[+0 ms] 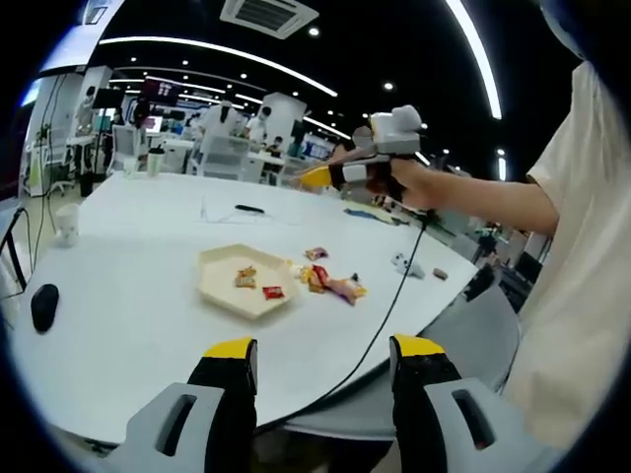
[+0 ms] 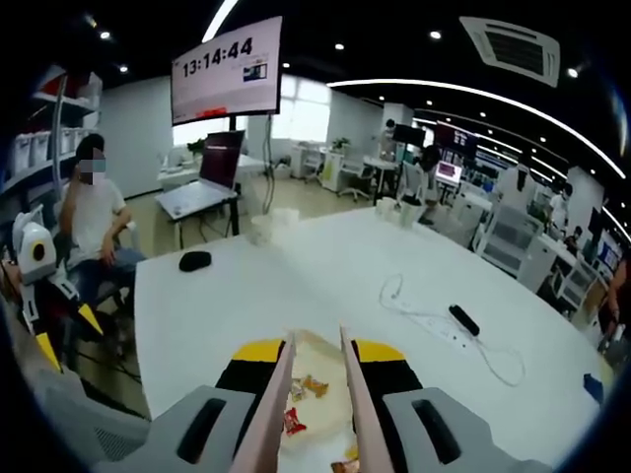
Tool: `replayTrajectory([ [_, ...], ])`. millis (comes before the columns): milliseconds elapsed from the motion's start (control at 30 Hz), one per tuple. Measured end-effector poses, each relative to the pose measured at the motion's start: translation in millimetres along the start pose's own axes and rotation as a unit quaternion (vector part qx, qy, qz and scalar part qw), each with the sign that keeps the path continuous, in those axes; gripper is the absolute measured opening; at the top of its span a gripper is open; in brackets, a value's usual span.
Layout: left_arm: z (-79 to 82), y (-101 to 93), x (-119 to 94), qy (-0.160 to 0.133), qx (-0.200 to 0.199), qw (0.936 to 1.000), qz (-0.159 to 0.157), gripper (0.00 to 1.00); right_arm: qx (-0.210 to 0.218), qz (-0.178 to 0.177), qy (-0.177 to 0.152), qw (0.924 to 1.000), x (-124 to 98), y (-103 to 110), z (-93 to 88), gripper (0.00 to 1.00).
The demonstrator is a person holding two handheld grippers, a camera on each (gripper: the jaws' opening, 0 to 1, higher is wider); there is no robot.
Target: Place the target food into the container with the food tongs after gripping and lifting it, then release it inside without dropping or visibly crushing the food.
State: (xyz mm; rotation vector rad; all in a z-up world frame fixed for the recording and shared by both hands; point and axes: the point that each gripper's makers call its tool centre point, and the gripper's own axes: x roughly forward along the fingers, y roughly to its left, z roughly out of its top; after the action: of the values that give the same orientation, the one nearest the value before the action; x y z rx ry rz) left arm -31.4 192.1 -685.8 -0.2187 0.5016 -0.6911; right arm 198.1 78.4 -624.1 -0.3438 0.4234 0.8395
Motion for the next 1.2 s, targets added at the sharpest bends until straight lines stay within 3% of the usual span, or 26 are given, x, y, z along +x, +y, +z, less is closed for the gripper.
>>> replayTrajectory([
  [100, 1.1, 0.8, 0, 0.0, 0.002, 1.0, 0.0, 0.54, 0.029, -0.025, -0.01, 0.9992, -10, -20, -1.0, 0.25],
  [300, 3.8, 2.4, 3, -0.003, 0.004, 1.0, -0.001, 0.54, 0.042, -0.061, -0.02, 0.997, -39, -50, -2.9, 0.25],
  [467, 5.3, -4.3, 11, -0.001, 0.009, 0.9999, -0.015, 0.54, 0.077, -0.099, -0.027, 0.9918, -65, -73, -15.5, 0.26],
  [700, 5.4, -10.5, 16, 0.005, 0.016, 0.9994, -0.029, 0.54, 0.098, -0.123, -0.027, 0.9871, -88, -82, -32.4, 0.26],
  [1200, 6.7, -24.2, 34, 0.027, 0.037, 0.9969, -0.064, 0.54, 0.136, -0.146, -0.016, 0.9797, -113, -82, -75.9, 0.26],
])
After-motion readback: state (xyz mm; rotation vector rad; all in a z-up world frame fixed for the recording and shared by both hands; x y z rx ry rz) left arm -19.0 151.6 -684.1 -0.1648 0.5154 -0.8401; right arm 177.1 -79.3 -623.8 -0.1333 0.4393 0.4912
